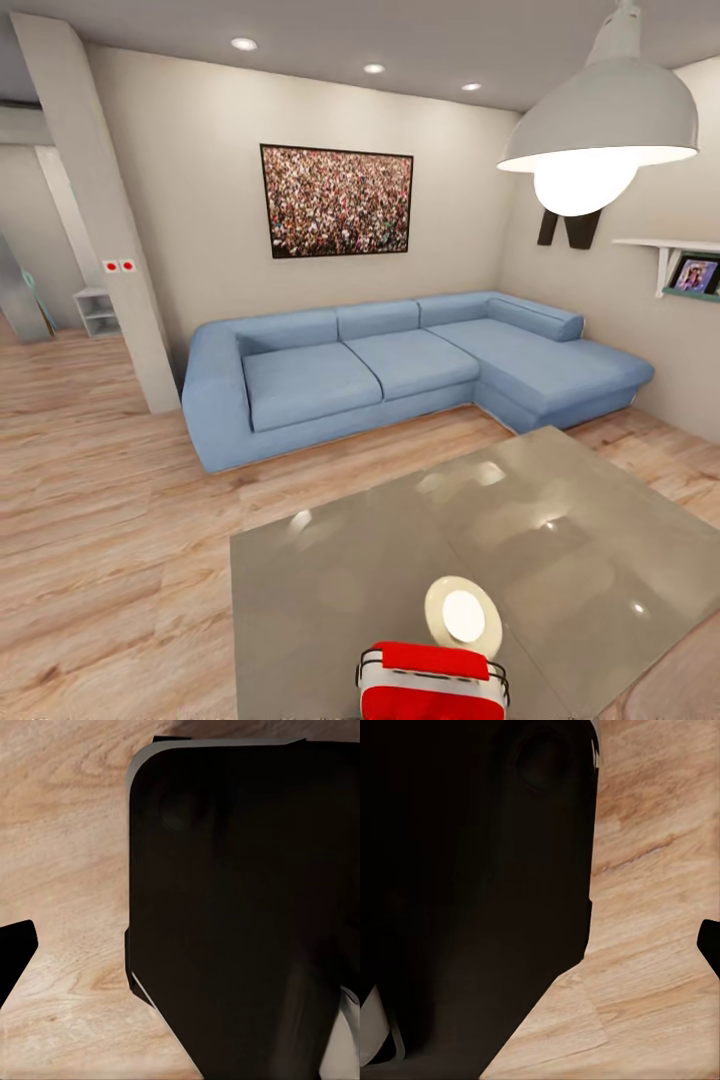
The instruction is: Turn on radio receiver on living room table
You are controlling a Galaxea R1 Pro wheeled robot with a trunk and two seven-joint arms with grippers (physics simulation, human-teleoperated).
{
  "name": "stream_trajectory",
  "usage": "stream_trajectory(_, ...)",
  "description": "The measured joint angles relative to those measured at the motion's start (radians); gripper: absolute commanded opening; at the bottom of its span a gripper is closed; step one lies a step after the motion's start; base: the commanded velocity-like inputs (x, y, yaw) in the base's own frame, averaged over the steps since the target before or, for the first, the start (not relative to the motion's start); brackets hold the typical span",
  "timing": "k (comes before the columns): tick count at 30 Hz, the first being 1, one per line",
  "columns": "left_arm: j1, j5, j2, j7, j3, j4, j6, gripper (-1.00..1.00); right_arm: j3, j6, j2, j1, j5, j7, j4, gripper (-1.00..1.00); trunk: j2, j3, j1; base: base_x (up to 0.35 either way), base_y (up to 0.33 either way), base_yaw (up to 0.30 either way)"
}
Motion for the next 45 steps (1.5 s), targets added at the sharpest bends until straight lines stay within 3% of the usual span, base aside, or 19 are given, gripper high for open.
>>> stream_trajectory(45,0.000,0.001,-0.001,0.000,0.000,0.000,0.000,1.00,0.000,0.000,-0.001,0.000,0.000,0.000,0.000,1.00,0.000,-0.072,0.000,0.000,0.000,0.000)
